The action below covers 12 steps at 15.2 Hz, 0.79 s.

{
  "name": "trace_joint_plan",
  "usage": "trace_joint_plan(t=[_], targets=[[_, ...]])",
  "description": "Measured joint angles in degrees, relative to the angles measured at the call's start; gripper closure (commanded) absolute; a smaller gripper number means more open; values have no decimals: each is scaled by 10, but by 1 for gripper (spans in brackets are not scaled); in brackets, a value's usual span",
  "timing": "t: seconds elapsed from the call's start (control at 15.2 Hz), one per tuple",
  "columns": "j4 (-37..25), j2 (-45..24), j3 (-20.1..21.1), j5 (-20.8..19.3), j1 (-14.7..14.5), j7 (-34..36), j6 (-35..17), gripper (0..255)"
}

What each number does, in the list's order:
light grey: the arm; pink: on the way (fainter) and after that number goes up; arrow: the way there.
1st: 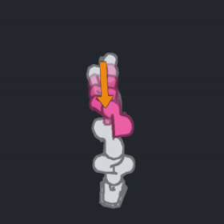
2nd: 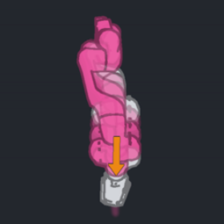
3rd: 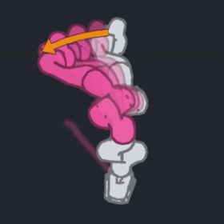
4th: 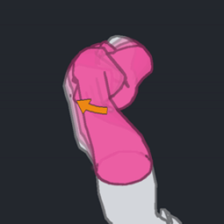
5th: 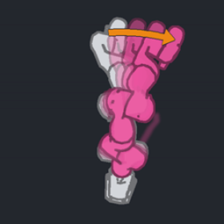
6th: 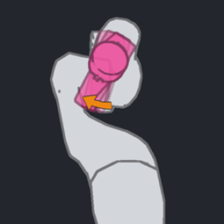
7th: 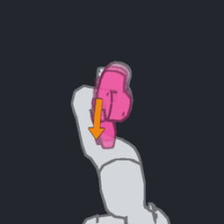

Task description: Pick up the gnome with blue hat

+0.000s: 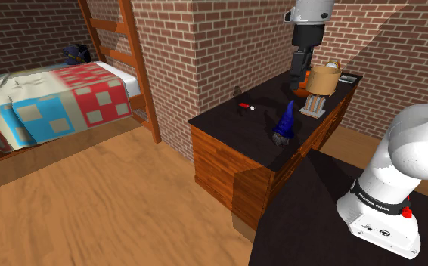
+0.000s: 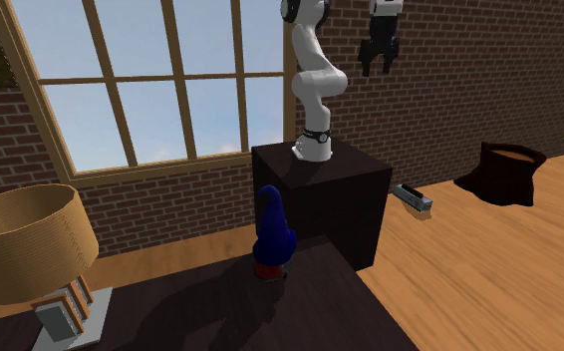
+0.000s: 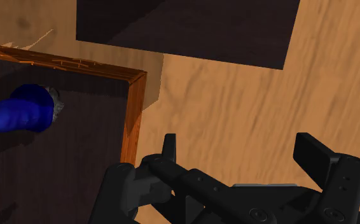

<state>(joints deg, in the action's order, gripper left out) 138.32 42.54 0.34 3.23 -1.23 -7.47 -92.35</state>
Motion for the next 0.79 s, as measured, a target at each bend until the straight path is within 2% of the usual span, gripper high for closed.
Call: trace_joint_plan(t=[0.2,0.79], targets=[[4,-8,-13,-8,8,-10,-11,0],[3,-117,-97,-41,54,-72,-118,0]])
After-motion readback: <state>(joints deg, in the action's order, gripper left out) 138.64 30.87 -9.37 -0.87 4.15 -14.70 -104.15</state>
